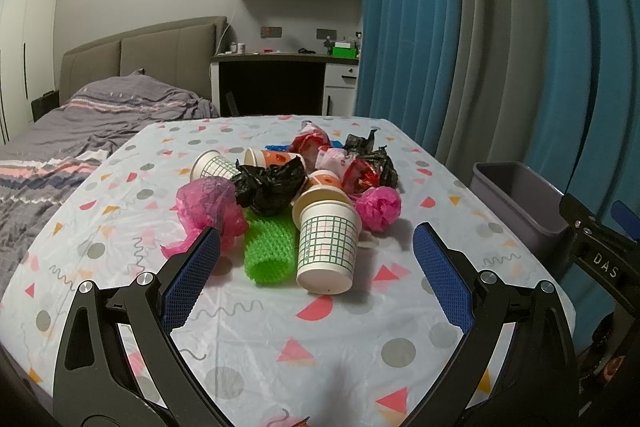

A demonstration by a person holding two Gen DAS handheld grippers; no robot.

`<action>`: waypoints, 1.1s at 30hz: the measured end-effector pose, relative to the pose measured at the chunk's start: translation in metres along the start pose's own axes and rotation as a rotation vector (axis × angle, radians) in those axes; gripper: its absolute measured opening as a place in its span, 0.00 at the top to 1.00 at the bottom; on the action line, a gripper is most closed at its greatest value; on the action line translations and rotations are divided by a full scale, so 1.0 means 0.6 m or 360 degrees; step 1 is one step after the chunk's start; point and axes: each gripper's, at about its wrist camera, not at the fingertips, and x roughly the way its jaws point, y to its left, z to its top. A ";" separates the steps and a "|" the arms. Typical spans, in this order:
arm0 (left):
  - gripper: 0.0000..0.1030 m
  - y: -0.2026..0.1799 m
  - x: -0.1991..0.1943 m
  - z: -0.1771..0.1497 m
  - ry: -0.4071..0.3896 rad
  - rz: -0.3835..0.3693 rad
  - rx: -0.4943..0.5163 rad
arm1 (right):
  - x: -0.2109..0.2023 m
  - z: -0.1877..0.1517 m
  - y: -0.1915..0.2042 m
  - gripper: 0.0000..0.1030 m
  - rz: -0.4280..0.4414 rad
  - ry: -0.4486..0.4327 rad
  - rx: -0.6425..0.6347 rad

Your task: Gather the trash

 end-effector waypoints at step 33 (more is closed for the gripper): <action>0.08 0.028 0.008 -0.012 -0.0039 0.0047 0.0035 | 0.008 -0.006 0.003 0.05 0.0029 0.0008 -0.0004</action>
